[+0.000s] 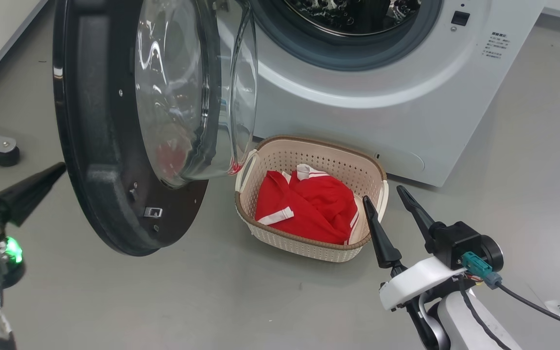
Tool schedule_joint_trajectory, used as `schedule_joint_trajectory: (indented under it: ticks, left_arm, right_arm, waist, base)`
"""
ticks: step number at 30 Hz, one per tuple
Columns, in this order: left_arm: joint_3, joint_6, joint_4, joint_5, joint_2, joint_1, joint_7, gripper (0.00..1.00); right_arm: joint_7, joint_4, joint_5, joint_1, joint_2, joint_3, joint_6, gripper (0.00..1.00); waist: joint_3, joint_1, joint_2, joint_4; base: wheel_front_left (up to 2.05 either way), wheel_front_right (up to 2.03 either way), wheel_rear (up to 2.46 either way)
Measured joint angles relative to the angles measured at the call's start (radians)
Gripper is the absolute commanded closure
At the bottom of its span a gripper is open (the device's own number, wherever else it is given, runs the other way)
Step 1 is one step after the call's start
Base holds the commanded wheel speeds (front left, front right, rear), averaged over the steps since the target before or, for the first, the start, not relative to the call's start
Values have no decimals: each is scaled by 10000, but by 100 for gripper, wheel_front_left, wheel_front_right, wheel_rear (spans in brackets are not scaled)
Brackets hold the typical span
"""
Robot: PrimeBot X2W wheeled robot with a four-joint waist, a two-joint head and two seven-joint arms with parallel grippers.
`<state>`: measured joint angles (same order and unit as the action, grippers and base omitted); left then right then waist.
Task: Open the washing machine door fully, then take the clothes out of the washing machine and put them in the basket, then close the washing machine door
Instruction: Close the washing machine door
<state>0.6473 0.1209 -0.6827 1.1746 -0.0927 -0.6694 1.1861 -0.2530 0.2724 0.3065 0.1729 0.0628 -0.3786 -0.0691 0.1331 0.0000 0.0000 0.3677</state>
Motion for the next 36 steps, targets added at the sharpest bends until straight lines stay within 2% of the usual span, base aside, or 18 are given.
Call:
schedule_joint_trajectory:
  ticks: [5, 12, 17, 25, 31, 36]
  left_arm:
    - [-176, 0, 1559, -497, -353, 762, -1030, 100]
    - [-1707, 0, 4102, -1923, -633, 2023, -2533, 100]
    - [-2661, 2, 5614, -2794, -838, 3010, -3992, 100]
    - [-3712, 2, 6596, -3848, -959, 4469, -6500, 100]
    - [-4226, 2, 6698, -4483, -1047, 5243, -8243, 100]
    - [-4619, 2, 6704, -5292, -1390, 5766, -9547, 100]
  right_arm:
    - [0, -6, 12, -9, -6, -25, 0, 0]
    - [0, -13, 12, -19, -12, 2, 0, 0]
    - [0, -19, 13, -20, -15, 27, 0, 0]
    - [0, -25, 13, -22, -19, 56, 0, 0]
    - [0, -25, 13, -23, -21, 54, -2, 0]
    - [0, -25, 13, -25, -23, 42, -2, 0]
  waist:
    - [-51, 0, 0, 6]
    - [-48, 0, 0, 28]
    - [-37, 0, 0, 42]
    - [-51, 0, 0, 60]
    - [-88, 0, 0, 68]
    - [-107, 0, 0, 48]
  base:
    - [0, 0, 0]
    - [0, 0, 0]
    - [0, 0, 0]
    - [0, 0, 0]
    - [0, 0, 0]
    - [0, 0, 0]
